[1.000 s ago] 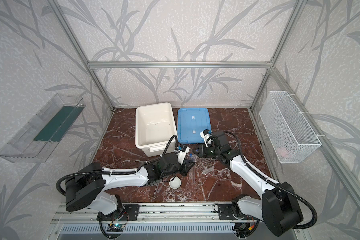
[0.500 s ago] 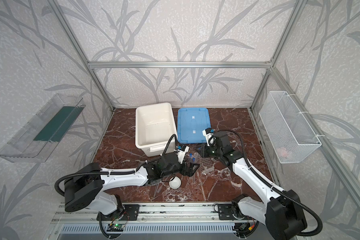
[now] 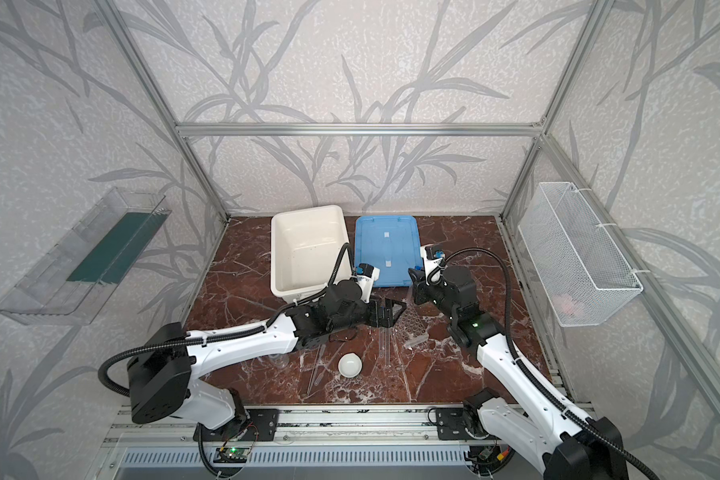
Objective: Organize the chemistry lab equipment
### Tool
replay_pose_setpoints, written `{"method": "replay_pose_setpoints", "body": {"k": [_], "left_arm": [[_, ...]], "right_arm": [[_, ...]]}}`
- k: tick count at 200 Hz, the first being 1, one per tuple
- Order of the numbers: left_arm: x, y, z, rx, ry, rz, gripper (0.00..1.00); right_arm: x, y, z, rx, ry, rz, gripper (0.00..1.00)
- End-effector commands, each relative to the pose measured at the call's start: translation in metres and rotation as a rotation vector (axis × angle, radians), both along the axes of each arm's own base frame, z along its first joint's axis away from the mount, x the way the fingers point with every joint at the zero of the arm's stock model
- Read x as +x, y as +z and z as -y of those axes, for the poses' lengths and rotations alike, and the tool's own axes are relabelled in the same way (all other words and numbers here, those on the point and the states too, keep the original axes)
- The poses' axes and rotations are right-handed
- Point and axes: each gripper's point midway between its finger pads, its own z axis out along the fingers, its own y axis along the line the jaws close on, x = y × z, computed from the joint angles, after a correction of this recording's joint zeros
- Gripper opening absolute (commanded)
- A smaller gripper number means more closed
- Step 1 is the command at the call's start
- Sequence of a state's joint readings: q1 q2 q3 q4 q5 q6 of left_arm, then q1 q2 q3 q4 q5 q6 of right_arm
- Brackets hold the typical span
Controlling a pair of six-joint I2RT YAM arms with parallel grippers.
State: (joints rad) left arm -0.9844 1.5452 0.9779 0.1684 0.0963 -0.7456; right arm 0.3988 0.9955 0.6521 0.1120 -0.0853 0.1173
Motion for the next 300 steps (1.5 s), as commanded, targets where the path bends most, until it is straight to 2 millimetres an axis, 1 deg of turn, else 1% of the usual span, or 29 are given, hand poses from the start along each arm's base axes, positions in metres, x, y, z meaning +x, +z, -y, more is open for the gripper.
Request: {"method": "replay_pose_setpoints", "body": {"k": [1,32,62,105,150,166,199,251,275,300], "left_arm": [[0.007,0.003,0.011,-0.031,-0.020,-0.028,0.99],[0.012,-0.007,0.012,-0.002,-0.004,-0.038,0.99],[0.013,-0.022,0.008,0.037,0.015,-0.061,0.99],[0.011,-0.031,0.007,0.048,0.019,-0.076,0.99],[0.010,-0.037,0.007,0.058,0.023,-0.082,0.99],[0.009,-0.039,0.009,0.056,0.019,-0.088,0.99],[0.008,-0.044,0.009,0.066,0.023,-0.094,0.99],[0.008,-0.049,0.000,0.111,0.049,-0.095,0.99],[0.008,-0.054,-0.007,0.142,0.066,-0.095,0.99],[0.007,-0.060,-0.015,0.186,0.086,-0.099,0.99]], "right_arm": [[0.018,0.011,0.003,-0.040,-0.029,0.112,0.18],[0.025,-0.006,-0.002,-0.063,-0.020,0.087,0.18],[0.024,-0.023,-0.003,-0.088,-0.019,0.070,0.18],[0.022,-0.044,-0.001,-0.100,-0.029,0.039,0.18],[0.025,-0.053,-0.001,-0.104,-0.035,0.032,0.18],[0.026,-0.053,-0.003,-0.098,-0.029,0.031,0.18],[0.026,-0.064,-0.004,-0.105,-0.026,0.008,0.18],[0.021,-0.076,-0.003,-0.112,-0.035,-0.007,0.18],[0.019,-0.080,-0.003,-0.132,-0.037,-0.006,0.22],[0.018,-0.083,-0.002,-0.132,-0.044,-0.011,0.24]]}}
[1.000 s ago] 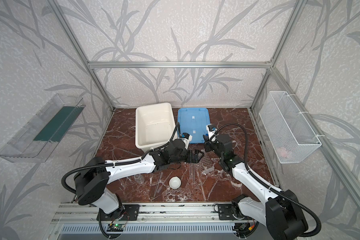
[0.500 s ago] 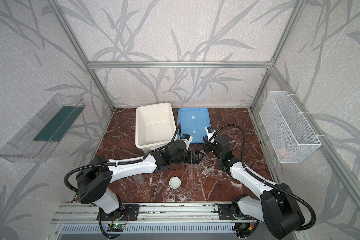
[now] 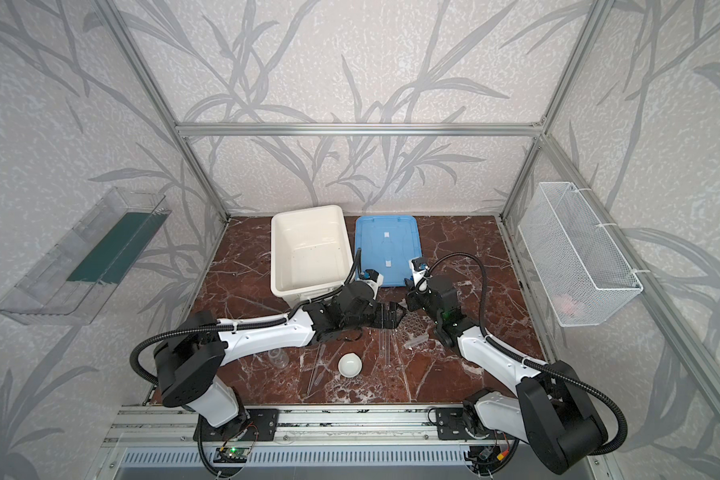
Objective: Organize the chemistry lab equipment
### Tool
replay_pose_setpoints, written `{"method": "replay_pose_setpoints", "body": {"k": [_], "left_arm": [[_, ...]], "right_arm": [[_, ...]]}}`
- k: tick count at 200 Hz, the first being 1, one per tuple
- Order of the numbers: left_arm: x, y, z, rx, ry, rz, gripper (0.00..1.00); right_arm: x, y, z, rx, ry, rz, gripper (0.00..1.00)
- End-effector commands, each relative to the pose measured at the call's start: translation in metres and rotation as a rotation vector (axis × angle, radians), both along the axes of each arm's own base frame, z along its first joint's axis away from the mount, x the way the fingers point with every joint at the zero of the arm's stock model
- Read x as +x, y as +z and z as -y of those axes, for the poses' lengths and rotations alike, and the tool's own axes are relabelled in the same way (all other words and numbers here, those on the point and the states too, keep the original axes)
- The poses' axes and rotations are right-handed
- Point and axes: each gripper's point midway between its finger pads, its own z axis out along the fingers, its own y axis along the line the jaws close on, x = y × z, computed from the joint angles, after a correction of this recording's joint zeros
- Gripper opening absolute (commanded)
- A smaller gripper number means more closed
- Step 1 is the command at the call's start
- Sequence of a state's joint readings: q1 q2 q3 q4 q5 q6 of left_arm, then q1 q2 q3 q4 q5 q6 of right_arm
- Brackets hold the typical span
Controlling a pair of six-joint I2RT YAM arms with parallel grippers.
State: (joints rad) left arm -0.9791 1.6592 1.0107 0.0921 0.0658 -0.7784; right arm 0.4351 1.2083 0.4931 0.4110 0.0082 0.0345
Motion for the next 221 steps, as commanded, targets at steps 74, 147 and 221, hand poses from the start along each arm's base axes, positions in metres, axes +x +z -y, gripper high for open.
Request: {"method": "replay_pose_setpoints", "body": {"k": [74,147,221], "left_arm": [[-0.014,-0.028,-0.031,0.285,0.025,-0.036,0.94],[-0.025,-0.067,-0.039,0.450,-0.015,-0.118,0.60],[-0.021,-0.095,-0.034,0.556,-0.038,-0.152,0.47]], "right_arm": [[-0.008,0.035,0.017,0.077,-0.118,-0.015,0.99],[-0.075,0.060,0.050,0.160,-0.182,-0.128,0.99],[-0.116,0.041,0.055,0.195,-0.142,-0.217,0.99]]}}
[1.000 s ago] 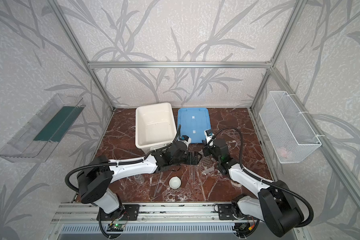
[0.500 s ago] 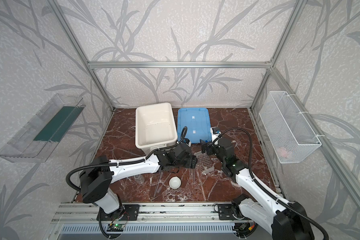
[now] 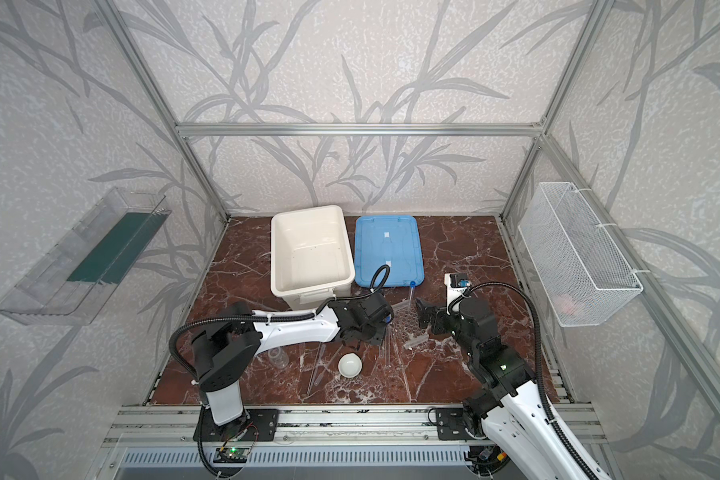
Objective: Organize the chemistry lab equipment
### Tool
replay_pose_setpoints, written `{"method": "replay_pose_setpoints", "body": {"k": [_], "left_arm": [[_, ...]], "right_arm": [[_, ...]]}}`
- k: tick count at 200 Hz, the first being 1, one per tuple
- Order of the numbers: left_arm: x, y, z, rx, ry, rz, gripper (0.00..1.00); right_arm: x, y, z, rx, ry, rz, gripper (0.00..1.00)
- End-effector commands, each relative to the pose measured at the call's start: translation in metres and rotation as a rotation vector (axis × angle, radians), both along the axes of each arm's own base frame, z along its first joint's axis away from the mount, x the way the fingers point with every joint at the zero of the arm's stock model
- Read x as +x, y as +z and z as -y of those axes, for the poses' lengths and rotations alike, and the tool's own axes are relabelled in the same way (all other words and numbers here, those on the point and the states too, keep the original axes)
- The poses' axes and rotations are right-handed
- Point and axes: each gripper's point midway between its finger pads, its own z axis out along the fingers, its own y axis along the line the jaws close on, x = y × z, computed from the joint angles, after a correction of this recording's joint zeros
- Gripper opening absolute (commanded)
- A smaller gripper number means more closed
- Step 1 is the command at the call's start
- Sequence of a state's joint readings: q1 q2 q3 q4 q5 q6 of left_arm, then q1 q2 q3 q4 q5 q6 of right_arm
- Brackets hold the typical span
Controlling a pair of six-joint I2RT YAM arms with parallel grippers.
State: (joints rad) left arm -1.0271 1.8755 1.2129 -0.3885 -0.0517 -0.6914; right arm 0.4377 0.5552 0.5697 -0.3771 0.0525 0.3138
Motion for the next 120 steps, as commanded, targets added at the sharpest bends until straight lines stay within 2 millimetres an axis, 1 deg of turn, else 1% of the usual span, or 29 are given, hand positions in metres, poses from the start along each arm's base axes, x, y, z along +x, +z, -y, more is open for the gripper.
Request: {"method": "replay_pose_setpoints", "body": {"k": [1,21,25,53,57,63,102,120], "left_arm": [[0.001,-0.005,-0.003,0.057,0.000,-0.008,0.47],[0.001,-0.011,-0.001,0.075,-0.006,-0.012,0.46],[0.001,-0.013,-0.001,0.080,-0.006,-0.013,0.42],[0.001,-0.019,-0.007,0.133,-0.007,-0.016,0.37],[0.001,-0.020,-0.008,0.138,-0.006,-0.016,0.34],[0.000,-0.020,-0.009,0.143,-0.006,-0.016,0.32],[-0.010,-0.022,-0.017,0.182,-0.011,-0.029,0.32],[-0.019,-0.021,-0.014,0.166,-0.017,-0.052,0.32]], "right_arm": [[-0.013,-0.017,0.000,0.007,0.015,-0.069,0.99],[-0.013,-0.017,-0.001,0.007,0.021,-0.068,0.99],[-0.013,-0.018,-0.001,0.004,0.021,-0.070,0.99],[-0.012,-0.019,-0.001,-0.004,0.025,-0.075,0.99],[-0.013,-0.020,-0.002,-0.004,0.027,-0.076,0.99],[-0.013,-0.020,-0.002,-0.002,0.030,-0.076,0.99],[-0.012,-0.023,-0.004,0.004,0.037,-0.083,0.99],[-0.012,-0.025,-0.005,0.007,0.040,-0.089,0.99]]}}
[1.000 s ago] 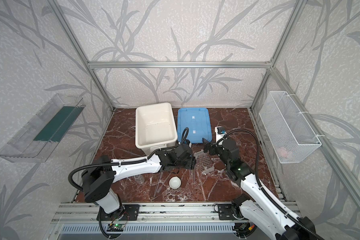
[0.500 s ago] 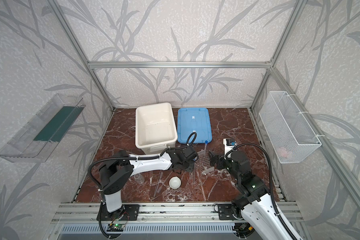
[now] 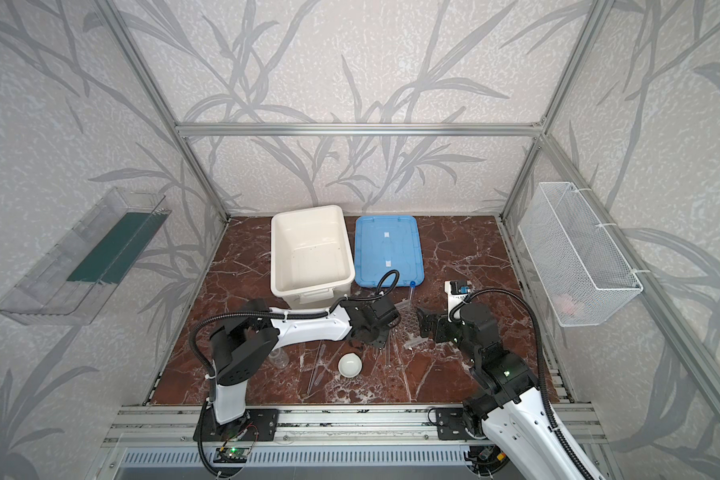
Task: Organize the chemistry lab equipment
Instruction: 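Grasp a second blue-capped test tube with the left gripper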
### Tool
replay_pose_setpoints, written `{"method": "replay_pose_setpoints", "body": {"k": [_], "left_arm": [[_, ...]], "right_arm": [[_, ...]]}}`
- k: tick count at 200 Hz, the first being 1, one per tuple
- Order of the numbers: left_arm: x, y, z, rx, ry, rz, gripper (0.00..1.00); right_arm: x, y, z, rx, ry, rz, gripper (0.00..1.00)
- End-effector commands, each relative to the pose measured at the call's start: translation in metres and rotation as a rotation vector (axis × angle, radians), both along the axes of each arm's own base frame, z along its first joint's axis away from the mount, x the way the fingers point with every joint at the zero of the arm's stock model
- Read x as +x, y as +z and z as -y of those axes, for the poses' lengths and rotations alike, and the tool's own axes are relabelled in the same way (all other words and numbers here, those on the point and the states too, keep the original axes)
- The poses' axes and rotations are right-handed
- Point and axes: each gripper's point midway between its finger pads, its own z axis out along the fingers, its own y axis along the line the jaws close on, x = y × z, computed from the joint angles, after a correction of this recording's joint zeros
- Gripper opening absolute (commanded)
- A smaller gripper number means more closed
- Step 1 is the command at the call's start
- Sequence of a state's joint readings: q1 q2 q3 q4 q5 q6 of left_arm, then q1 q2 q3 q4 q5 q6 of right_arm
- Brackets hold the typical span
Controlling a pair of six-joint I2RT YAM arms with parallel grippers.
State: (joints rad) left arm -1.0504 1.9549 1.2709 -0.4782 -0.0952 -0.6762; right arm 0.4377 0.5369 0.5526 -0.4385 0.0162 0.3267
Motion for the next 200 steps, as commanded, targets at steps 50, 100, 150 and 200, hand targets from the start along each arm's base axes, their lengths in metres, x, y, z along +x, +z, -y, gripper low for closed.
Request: {"method": "replay_pose_setpoints", "body": {"k": [50,100,150,200], "left_arm": [[-0.031,-0.001,-0.006,0.021,-0.001,-0.097,0.30],[-0.031,-0.004,-0.013,0.052,0.014,-0.100,0.26],[-0.022,-0.001,-0.021,0.052,0.066,-0.076,0.22],[-0.015,0.012,-0.013,-0.038,0.084,-0.037,0.17]], "right_arm": [[-0.001,-0.011,-0.004,0.006,0.014,-0.026,0.99],[-0.002,-0.010,-0.003,0.013,0.011,-0.021,0.99],[-0.002,-0.010,-0.001,0.016,0.000,-0.001,0.99],[-0.001,-0.011,-0.003,0.019,0.008,-0.009,0.99]]}}
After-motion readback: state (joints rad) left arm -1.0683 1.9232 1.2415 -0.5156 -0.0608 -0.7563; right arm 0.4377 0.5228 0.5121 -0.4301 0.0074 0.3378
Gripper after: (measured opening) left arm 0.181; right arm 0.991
